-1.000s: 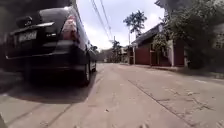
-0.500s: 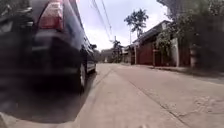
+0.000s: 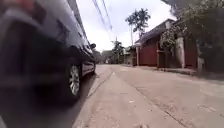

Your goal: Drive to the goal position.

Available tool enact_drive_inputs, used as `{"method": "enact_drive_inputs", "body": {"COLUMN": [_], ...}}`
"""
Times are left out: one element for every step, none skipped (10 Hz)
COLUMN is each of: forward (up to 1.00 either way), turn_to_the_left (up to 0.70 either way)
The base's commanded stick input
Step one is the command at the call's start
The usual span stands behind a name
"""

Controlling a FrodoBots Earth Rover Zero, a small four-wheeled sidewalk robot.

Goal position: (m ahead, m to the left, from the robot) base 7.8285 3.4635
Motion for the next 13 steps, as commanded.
{"method": "enact_drive_inputs", "body": {"forward": [1.00,1.00,1.00,1.00,1.00,1.00,1.00,1.00,1.00,1.00,1.00,1.00,1.00], "turn_to_the_left": [0.00,0.00,0.00,0.00,0.00,0.00,0.04,0.08,0.08,0.05,0.00,0.00,0.00]}}
